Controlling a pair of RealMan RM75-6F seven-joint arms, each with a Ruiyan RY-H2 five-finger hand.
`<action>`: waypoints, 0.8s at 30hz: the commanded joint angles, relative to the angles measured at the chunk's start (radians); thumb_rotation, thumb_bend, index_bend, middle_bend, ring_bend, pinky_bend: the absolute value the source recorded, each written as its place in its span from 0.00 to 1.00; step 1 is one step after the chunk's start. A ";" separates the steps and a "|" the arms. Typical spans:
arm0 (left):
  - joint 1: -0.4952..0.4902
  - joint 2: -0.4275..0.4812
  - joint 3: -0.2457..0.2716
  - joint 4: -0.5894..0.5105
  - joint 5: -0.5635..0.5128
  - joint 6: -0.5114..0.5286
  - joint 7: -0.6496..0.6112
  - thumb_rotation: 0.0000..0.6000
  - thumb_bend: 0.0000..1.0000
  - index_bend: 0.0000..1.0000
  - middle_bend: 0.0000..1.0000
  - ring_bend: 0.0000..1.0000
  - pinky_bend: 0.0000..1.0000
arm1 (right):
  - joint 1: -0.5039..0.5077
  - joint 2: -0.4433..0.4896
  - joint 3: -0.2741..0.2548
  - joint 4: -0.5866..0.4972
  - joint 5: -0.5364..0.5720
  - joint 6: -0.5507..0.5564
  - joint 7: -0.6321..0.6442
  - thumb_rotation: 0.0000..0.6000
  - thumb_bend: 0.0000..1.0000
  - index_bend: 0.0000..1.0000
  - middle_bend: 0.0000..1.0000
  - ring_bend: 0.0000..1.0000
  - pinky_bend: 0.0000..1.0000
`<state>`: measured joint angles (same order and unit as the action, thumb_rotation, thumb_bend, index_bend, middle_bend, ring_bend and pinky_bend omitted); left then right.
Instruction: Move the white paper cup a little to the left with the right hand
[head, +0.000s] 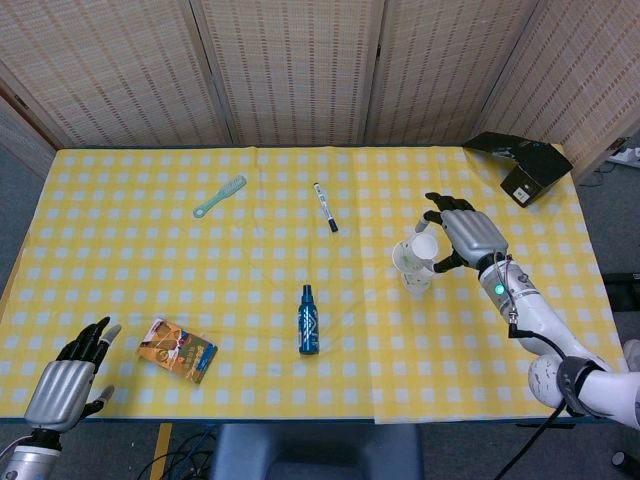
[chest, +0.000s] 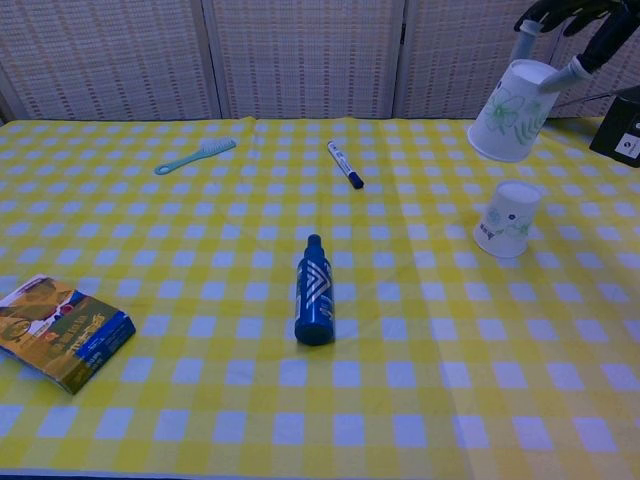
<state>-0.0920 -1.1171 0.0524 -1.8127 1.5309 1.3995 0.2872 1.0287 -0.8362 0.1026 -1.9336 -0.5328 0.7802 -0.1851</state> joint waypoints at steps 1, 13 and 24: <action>0.004 0.004 0.001 -0.004 0.007 0.011 -0.003 1.00 0.32 0.00 0.00 0.00 0.23 | 0.013 -0.006 0.016 -0.018 0.015 0.013 -0.026 1.00 0.29 0.37 0.02 0.00 0.00; 0.035 0.051 -0.004 -0.018 0.034 0.082 -0.081 1.00 0.32 0.00 0.00 0.00 0.23 | 0.109 -0.324 -0.020 0.249 0.140 -0.060 -0.113 1.00 0.29 0.37 0.02 0.00 0.00; 0.058 0.084 0.000 -0.017 0.059 0.122 -0.134 1.00 0.32 0.00 0.00 0.00 0.23 | 0.210 -0.502 -0.059 0.416 0.286 -0.077 -0.223 1.00 0.29 0.37 0.02 0.00 0.00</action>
<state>-0.0369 -1.0360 0.0529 -1.8302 1.5877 1.5182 0.1575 1.2280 -1.3228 0.0516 -1.5290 -0.2634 0.7055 -0.3942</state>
